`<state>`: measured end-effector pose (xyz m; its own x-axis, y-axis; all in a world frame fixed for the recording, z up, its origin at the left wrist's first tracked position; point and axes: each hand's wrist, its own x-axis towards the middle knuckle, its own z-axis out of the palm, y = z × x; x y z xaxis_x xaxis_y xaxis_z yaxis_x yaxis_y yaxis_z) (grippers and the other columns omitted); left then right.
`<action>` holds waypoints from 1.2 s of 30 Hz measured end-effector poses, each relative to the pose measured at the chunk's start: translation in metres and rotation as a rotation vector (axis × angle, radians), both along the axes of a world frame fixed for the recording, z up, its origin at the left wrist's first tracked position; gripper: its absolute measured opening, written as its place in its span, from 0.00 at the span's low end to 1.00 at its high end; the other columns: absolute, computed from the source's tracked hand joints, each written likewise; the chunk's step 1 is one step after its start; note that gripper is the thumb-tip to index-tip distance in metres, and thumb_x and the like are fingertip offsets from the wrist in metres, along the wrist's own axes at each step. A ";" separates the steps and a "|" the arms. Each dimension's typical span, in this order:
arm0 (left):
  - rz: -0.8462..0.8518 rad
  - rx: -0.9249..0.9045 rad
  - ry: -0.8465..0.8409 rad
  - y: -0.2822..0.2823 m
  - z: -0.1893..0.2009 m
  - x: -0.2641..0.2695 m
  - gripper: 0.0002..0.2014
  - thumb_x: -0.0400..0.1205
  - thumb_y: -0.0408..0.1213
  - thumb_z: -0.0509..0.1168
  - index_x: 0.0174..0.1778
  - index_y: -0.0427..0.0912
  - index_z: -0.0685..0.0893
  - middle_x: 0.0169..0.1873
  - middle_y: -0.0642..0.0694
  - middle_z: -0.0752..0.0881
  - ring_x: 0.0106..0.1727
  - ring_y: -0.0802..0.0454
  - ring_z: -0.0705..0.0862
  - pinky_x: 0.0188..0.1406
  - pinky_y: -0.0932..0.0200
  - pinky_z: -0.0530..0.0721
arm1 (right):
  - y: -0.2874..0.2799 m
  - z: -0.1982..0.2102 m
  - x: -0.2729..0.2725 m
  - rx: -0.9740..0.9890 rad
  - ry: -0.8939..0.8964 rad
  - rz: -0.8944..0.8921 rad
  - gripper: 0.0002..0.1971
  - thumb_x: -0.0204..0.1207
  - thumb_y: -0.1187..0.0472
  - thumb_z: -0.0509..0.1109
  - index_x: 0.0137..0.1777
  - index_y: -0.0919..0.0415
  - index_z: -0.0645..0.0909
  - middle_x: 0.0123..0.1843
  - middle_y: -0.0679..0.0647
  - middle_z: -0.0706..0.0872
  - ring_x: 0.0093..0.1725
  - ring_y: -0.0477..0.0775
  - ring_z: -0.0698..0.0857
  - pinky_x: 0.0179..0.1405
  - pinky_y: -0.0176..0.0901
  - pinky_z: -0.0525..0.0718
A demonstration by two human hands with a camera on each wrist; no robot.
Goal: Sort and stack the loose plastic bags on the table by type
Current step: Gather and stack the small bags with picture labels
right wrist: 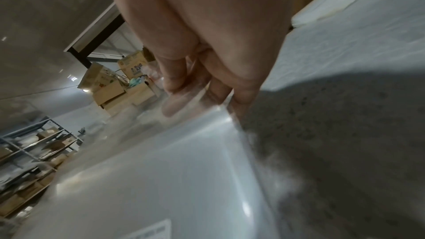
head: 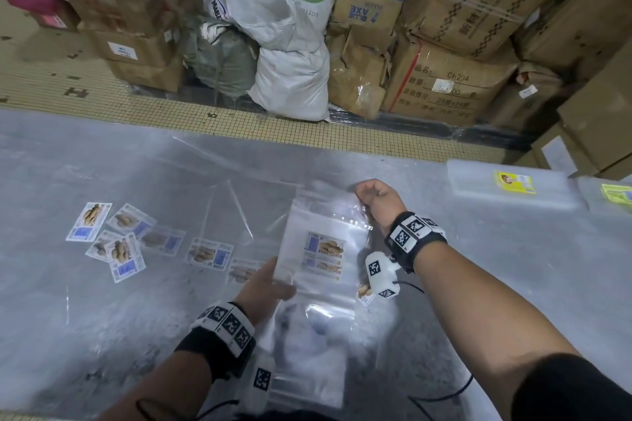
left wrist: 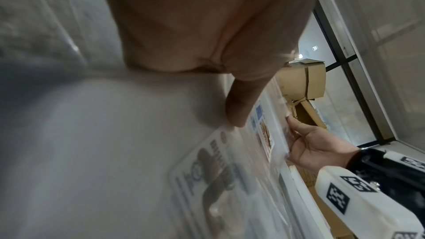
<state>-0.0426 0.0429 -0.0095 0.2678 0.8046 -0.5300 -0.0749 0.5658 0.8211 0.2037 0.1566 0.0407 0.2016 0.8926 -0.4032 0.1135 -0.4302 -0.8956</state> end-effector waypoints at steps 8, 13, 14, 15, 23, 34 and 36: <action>-0.089 0.047 0.168 0.003 0.013 0.000 0.28 0.61 0.33 0.72 0.60 0.45 0.82 0.50 0.42 0.90 0.57 0.39 0.87 0.63 0.40 0.82 | 0.011 0.024 -0.002 0.074 0.187 0.042 0.04 0.85 0.65 0.63 0.51 0.62 0.79 0.54 0.64 0.91 0.44 0.68 0.91 0.38 0.56 0.90; -0.077 0.013 0.108 0.002 0.018 0.000 0.28 0.67 0.29 0.74 0.63 0.50 0.82 0.59 0.47 0.88 0.63 0.42 0.85 0.70 0.35 0.76 | 0.025 0.048 0.015 0.122 0.079 0.024 0.05 0.84 0.61 0.64 0.52 0.60 0.81 0.56 0.66 0.89 0.51 0.77 0.88 0.47 0.77 0.86; -0.066 0.002 0.105 0.002 0.021 0.001 0.25 0.71 0.24 0.71 0.62 0.50 0.82 0.59 0.47 0.88 0.63 0.43 0.84 0.70 0.36 0.77 | 0.027 0.055 0.018 0.143 0.079 0.011 0.05 0.84 0.61 0.64 0.51 0.59 0.81 0.56 0.66 0.89 0.50 0.76 0.89 0.46 0.74 0.87; -0.059 -0.012 0.099 0.002 0.022 0.001 0.25 0.74 0.19 0.68 0.62 0.49 0.81 0.59 0.47 0.87 0.63 0.44 0.84 0.69 0.39 0.77 | 0.028 0.063 0.021 0.168 0.085 -0.012 0.05 0.84 0.62 0.63 0.51 0.59 0.81 0.56 0.66 0.89 0.47 0.70 0.91 0.41 0.66 0.90; -0.150 0.024 0.228 0.004 0.020 -0.001 0.27 0.75 0.23 0.68 0.68 0.47 0.77 0.61 0.47 0.84 0.64 0.43 0.82 0.68 0.38 0.79 | 0.032 0.115 0.062 0.410 -0.064 -0.264 0.04 0.84 0.61 0.65 0.50 0.57 0.81 0.39 0.49 0.87 0.28 0.51 0.77 0.27 0.43 0.83; 0.036 -0.021 0.176 0.010 0.011 0.000 0.29 0.74 0.18 0.66 0.68 0.48 0.79 0.57 0.40 0.87 0.56 0.37 0.84 0.61 0.37 0.83 | -0.029 0.157 0.050 0.329 -0.003 -0.009 0.05 0.85 0.61 0.65 0.48 0.52 0.80 0.52 0.54 0.92 0.26 0.49 0.86 0.18 0.35 0.71; 0.065 -0.014 0.162 0.011 0.014 0.002 0.28 0.75 0.17 0.65 0.68 0.46 0.79 0.60 0.39 0.86 0.57 0.38 0.83 0.62 0.39 0.82 | -0.045 0.159 0.034 0.275 0.082 0.084 0.04 0.84 0.61 0.65 0.49 0.54 0.81 0.51 0.55 0.92 0.26 0.50 0.87 0.15 0.33 0.73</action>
<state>-0.0403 0.0541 0.0044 0.1254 0.8096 -0.5734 0.0206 0.5757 0.8174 0.2379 0.1119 0.2000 0.0993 0.9828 -0.1556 0.0608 -0.1621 -0.9849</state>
